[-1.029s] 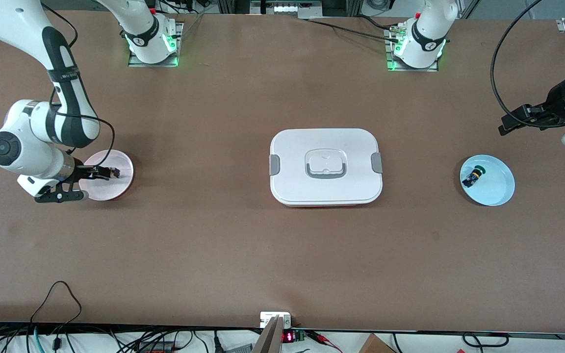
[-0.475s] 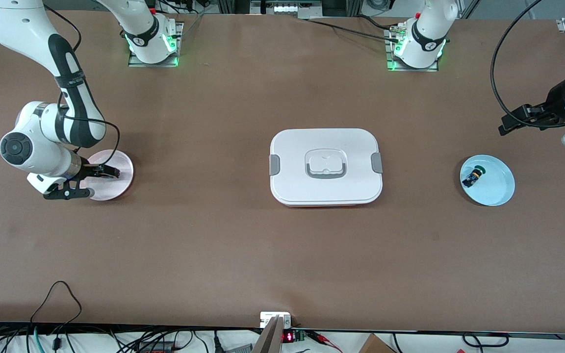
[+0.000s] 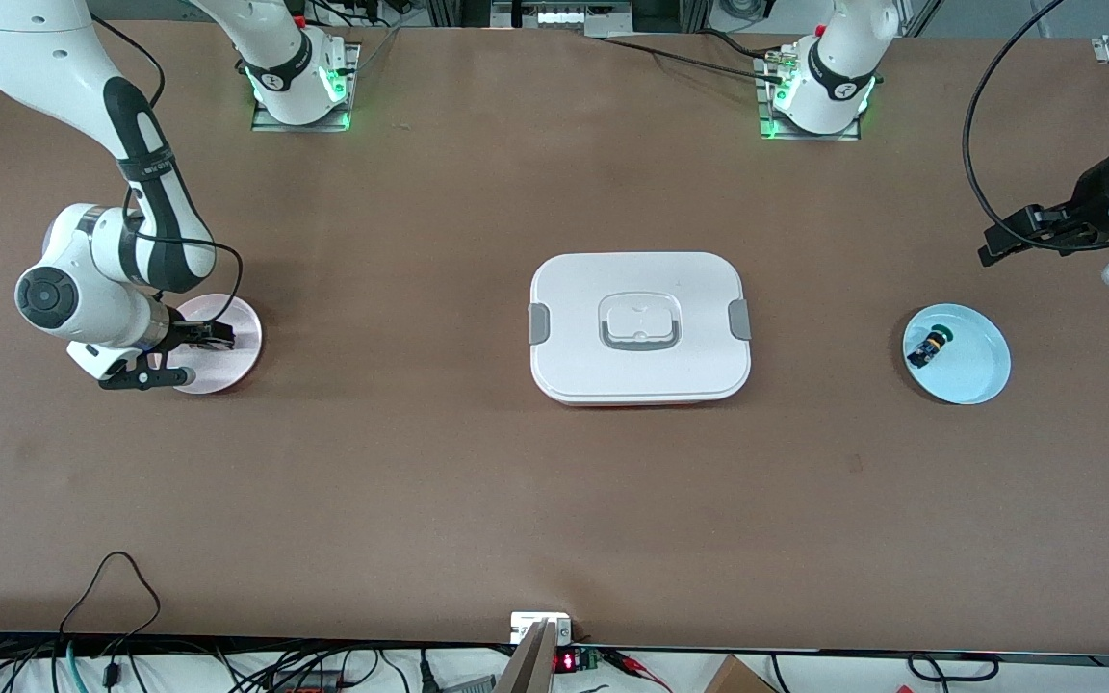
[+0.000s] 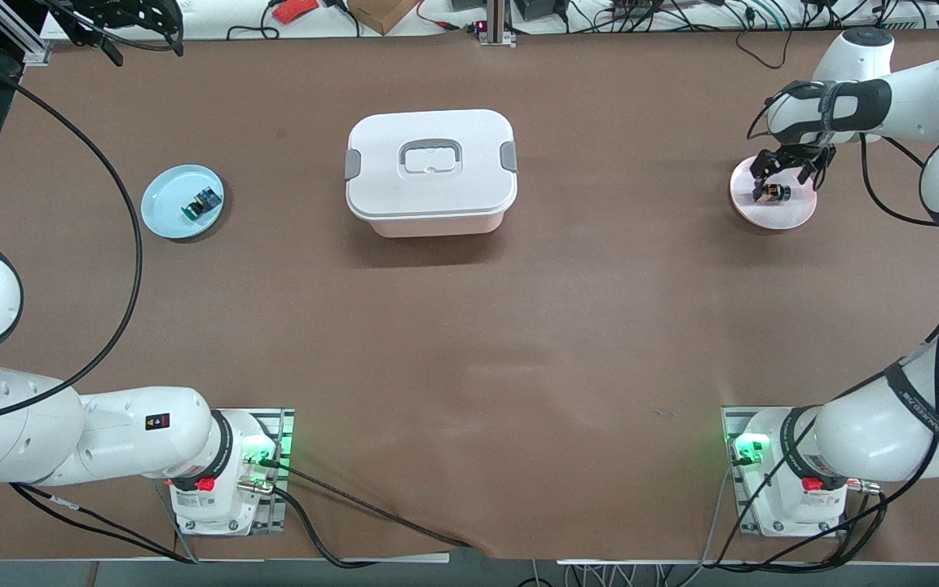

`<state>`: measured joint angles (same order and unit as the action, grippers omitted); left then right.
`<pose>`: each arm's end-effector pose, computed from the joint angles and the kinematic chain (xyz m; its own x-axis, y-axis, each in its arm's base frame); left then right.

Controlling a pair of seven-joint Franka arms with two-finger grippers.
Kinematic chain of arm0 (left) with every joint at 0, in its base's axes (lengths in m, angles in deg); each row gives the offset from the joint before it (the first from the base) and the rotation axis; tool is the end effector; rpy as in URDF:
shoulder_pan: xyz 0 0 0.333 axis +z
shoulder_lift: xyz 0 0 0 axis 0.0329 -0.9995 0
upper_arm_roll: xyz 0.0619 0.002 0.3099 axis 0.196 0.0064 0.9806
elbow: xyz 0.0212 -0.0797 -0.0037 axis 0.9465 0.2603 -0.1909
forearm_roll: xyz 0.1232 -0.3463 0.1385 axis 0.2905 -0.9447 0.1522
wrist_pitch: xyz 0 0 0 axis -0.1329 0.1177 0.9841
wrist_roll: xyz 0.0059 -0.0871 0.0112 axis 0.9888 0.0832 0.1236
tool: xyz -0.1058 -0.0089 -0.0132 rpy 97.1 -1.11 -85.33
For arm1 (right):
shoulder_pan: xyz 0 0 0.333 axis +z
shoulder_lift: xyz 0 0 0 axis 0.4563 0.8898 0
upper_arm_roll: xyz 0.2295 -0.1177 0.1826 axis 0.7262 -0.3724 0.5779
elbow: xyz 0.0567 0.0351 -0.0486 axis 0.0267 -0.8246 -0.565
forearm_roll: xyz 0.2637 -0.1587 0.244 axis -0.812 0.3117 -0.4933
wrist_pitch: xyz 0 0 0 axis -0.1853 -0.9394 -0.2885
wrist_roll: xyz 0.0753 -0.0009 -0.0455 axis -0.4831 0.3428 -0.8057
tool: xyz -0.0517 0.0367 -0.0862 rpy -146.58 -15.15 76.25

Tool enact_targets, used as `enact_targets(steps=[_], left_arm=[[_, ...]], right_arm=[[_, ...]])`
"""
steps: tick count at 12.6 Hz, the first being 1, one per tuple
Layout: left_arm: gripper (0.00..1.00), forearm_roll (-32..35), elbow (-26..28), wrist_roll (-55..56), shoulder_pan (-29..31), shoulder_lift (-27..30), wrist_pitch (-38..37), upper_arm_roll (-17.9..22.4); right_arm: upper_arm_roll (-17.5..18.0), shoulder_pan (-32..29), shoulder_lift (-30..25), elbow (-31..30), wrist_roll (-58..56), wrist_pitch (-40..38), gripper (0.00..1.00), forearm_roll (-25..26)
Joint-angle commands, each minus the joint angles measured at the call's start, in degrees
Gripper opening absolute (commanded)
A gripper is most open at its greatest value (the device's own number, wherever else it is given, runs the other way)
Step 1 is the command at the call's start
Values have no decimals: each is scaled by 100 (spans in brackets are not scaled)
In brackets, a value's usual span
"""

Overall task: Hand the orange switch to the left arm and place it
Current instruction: 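Lower the right gripper over the orange switch on the white plate, then close the right gripper around the orange switch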

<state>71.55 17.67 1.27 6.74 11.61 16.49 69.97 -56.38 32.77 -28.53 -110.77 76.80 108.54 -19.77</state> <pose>0.5544 0.0140 0.5819 0.9852 0.1646 -0.0475 0.1661 -0.9857 0.0283 0.5684 -0.0699 0.2003 0.9804 0.0809 -0.1796 0.0963 -0.9922 0.0790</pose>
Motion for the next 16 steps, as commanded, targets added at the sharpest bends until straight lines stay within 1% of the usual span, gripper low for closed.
enact_targets(steps=[1,10,11,12,15,16], left_arm=[[100,-10,108,-59,26,93,62,-7],[100,-10,108,-59,26,84,62,-7],[100,-10,108,-59,26,84,62,-7],[100,-10,108,-59,26,84,62,-7],[100,-10,108,-59,26,93,62,-7],[100,-10,108,-59,26,84,62,-7]], right_arm=[[34,-26,-15,-155,-111,106,100,4],[43,-34,134,-191,-111,159,100,4],[43,-34,143,-191,-120,185,97,4],[43,-34,143,-191,-120,194,88,12],[43,-26,134,-173,-233,159,53,12],[35,-26,125,-156,-373,150,46,12]])
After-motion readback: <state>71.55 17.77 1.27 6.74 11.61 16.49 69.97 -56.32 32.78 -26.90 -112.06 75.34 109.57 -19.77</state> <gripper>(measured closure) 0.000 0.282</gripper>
